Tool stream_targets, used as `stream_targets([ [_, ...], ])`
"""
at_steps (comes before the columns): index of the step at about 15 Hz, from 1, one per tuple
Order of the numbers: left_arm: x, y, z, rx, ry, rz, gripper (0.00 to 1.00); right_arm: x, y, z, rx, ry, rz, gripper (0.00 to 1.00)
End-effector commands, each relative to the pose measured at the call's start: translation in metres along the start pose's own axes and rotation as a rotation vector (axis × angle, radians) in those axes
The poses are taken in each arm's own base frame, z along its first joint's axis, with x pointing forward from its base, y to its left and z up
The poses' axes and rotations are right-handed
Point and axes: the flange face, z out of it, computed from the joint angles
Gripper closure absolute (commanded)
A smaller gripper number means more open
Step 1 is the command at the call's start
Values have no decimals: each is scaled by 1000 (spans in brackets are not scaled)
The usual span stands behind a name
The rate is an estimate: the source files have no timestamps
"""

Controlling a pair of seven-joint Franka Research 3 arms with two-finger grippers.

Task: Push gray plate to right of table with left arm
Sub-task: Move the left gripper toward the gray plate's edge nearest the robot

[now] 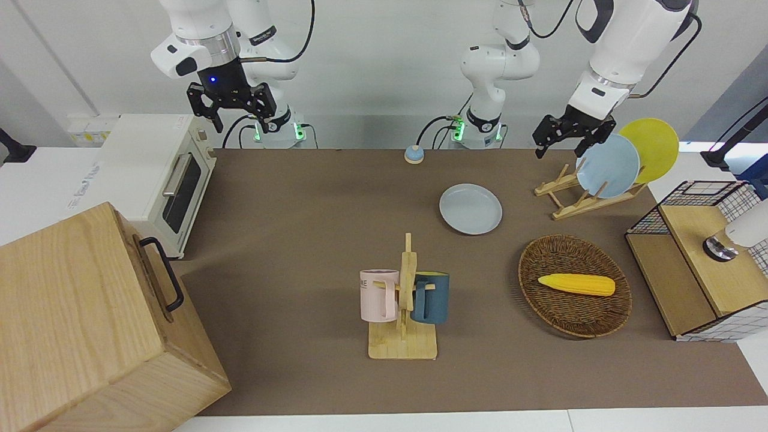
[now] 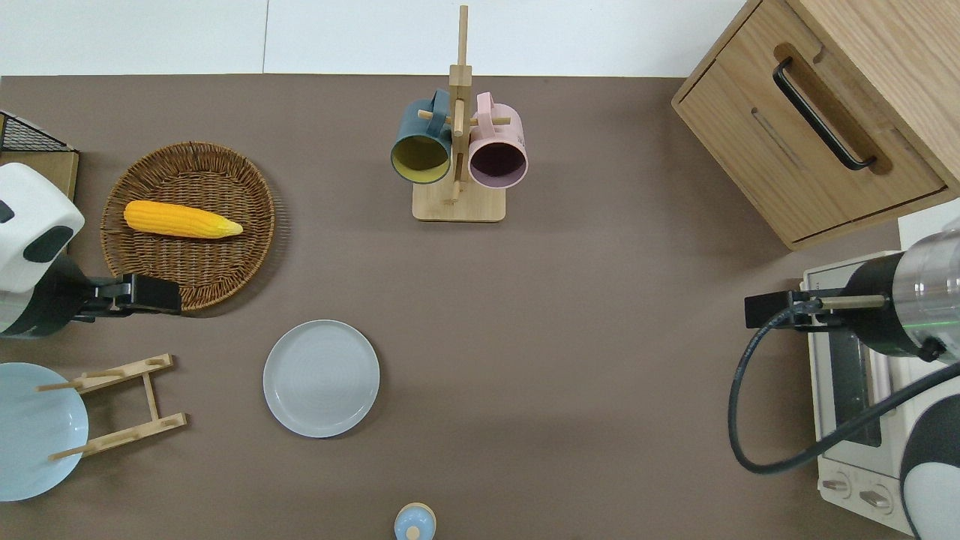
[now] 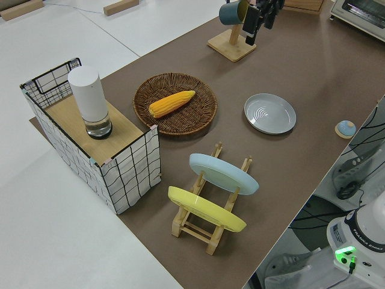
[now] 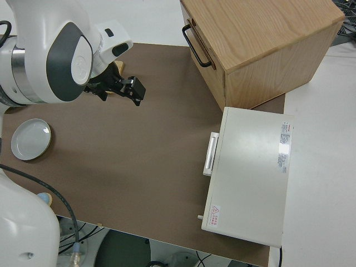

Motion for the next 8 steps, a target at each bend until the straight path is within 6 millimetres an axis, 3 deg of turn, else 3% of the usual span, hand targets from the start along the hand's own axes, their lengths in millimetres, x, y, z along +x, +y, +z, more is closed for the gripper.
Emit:
stream_targets([
  [1, -2, -7, -5, 24, -11, 24, 9, -8, 1, 0, 9, -4, 22, 5],
  [8, -1, -11, -4, 29, -6, 24, 9, -8, 1, 0, 9, -5, 20, 5],
])
